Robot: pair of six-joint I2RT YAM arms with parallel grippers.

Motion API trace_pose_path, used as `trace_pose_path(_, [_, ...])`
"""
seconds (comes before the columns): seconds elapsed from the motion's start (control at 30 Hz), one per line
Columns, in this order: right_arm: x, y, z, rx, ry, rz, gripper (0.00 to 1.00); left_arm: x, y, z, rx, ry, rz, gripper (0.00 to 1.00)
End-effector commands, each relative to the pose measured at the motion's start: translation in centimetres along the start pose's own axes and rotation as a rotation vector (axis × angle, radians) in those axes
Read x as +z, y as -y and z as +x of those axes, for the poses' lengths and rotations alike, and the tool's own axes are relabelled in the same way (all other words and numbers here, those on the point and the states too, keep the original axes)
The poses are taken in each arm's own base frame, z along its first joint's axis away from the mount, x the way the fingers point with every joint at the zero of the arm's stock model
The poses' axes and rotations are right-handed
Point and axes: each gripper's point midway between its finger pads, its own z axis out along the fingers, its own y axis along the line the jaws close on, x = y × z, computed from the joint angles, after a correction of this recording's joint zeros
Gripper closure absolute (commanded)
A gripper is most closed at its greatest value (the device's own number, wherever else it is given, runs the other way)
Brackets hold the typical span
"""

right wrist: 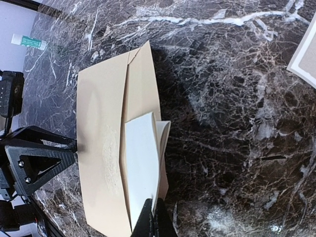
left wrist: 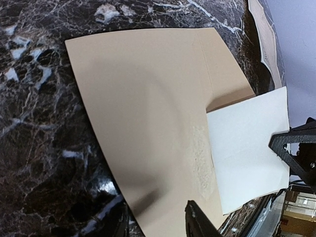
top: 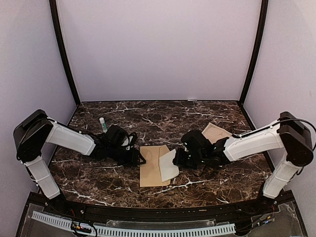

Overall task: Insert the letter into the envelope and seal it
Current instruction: Place the letter in the envelope.

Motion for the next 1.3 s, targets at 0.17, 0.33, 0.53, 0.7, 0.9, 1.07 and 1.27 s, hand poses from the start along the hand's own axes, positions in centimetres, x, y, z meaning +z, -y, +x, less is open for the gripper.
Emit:
trace_pose_path(0.17, [1.4,-0.6,-0.8,-0.055,0.021,-0.039,1.0,0.7,-1.1,0.9,-0.011,-0.052,-0.035,0.62])
trace_pose_path(0.33, [1.9,-0.5,-0.7,-0.054,0.017,-0.041,1.0,0.8,-0.9,0.8,-0.009,-0.055,-0.03,0.62])
trace_pose_path(0.53, [2.7,-0.6,-0.4,-0.051,0.005,-0.051,1.0,0.9,-0.7,0.9,-0.015,-0.063,-0.016,0.63])
trace_pose_path(0.7, [3.2,-1.2,-0.4,-0.052,-0.004,-0.067,1.0,1.1,-0.5,1.2,-0.025,-0.077,0.002,0.65])
trace_pose_path(0.9, [3.7,-1.9,-0.4,-0.057,-0.014,-0.09,1.0,1.1,-0.4,1.4,-0.034,-0.085,0.013,0.67])
trace_pose_path(1.07, [4.1,-2.7,-0.3,-0.063,-0.025,-0.114,1.0,1.3,-0.2,1.6,-0.039,-0.093,0.027,0.68])
trace_pose_path(1.27, [4.5,-3.3,0.2,-0.075,-0.05,-0.136,1.0,1.4,0.1,1.6,-0.048,-0.095,0.05,0.69])
